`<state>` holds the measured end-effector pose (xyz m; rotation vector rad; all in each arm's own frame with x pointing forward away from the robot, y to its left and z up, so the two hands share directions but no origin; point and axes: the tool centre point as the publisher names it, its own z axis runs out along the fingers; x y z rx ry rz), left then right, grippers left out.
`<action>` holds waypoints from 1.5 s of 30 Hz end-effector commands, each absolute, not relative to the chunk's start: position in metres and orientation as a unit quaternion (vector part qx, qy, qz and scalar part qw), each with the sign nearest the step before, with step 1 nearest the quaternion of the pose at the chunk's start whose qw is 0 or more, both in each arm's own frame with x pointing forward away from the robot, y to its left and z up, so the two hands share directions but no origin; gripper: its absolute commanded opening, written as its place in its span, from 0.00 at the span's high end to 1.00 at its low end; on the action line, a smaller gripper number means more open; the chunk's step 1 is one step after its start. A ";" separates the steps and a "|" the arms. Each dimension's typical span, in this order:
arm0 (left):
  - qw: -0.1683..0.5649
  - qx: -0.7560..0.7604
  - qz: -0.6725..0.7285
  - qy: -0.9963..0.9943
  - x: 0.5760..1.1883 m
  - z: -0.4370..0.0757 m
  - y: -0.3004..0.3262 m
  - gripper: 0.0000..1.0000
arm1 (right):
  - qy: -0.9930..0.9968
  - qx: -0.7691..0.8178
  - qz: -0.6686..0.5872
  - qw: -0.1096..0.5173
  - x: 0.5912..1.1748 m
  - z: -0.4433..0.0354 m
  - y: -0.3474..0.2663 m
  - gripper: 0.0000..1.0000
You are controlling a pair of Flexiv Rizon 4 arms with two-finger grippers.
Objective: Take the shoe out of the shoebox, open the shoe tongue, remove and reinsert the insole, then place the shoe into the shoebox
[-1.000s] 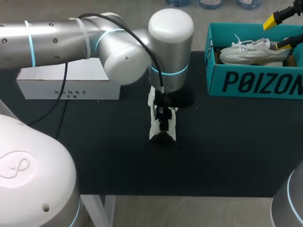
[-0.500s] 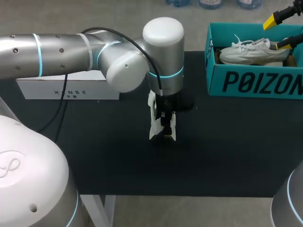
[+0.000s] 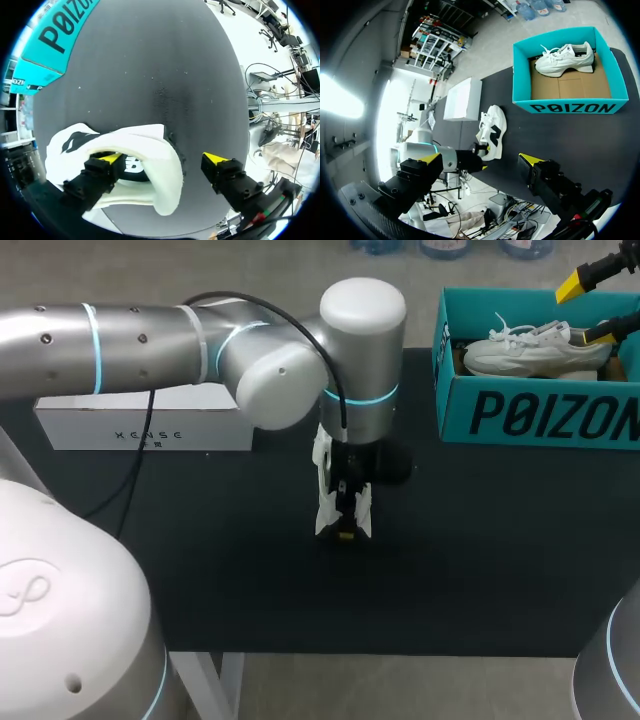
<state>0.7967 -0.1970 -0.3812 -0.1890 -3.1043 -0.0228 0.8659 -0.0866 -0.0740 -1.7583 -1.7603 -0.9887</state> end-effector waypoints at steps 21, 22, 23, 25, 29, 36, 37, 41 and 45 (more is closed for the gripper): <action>-0.008 -0.080 -0.001 -0.997 0.794 -0.409 -0.188 1.00 | -0.640 -0.640 -0.358 0.230 0.866 -0.074 -0.086 0.00; -0.010 -0.082 -0.001 -0.997 0.792 -0.404 -0.188 1.00 | -0.640 -0.640 -0.358 0.230 0.866 -0.074 -0.086 0.00; -0.012 -0.085 -0.001 -0.996 0.790 -0.400 -0.189 1.00 | -0.640 -0.640 -0.358 0.230 0.866 -0.074 -0.086 0.00; -0.018 -0.091 -0.002 -0.996 0.785 -0.388 -0.189 1.00 | -0.640 -0.640 -0.358 0.230 0.866 -0.074 -0.086 0.00; -0.022 -0.120 -0.013 -0.992 0.776 -0.361 -0.185 1.00 | -0.640 -0.640 -0.358 0.230 0.866 -0.074 -0.086 0.00; -0.017 -0.196 -0.015 -0.980 0.771 -0.319 -0.163 1.00 | -0.640 -0.640 -0.358 0.230 0.866 -0.074 -0.086 0.00; -0.020 -0.202 -0.011 -0.979 0.771 -0.314 -0.157 1.00 | -0.640 -0.640 -0.358 0.230 0.866 -0.074 -0.086 0.00; -0.010 -0.212 -0.004 -0.977 0.769 -0.298 -0.142 1.00 | -0.640 -0.640 -0.358 0.230 0.866 -0.074 -0.086 0.00; -0.010 -0.212 -0.004 -0.977 0.769 -0.298 -0.142 1.00 | -0.640 -0.640 -0.358 0.230 0.866 -0.074 -0.086 0.00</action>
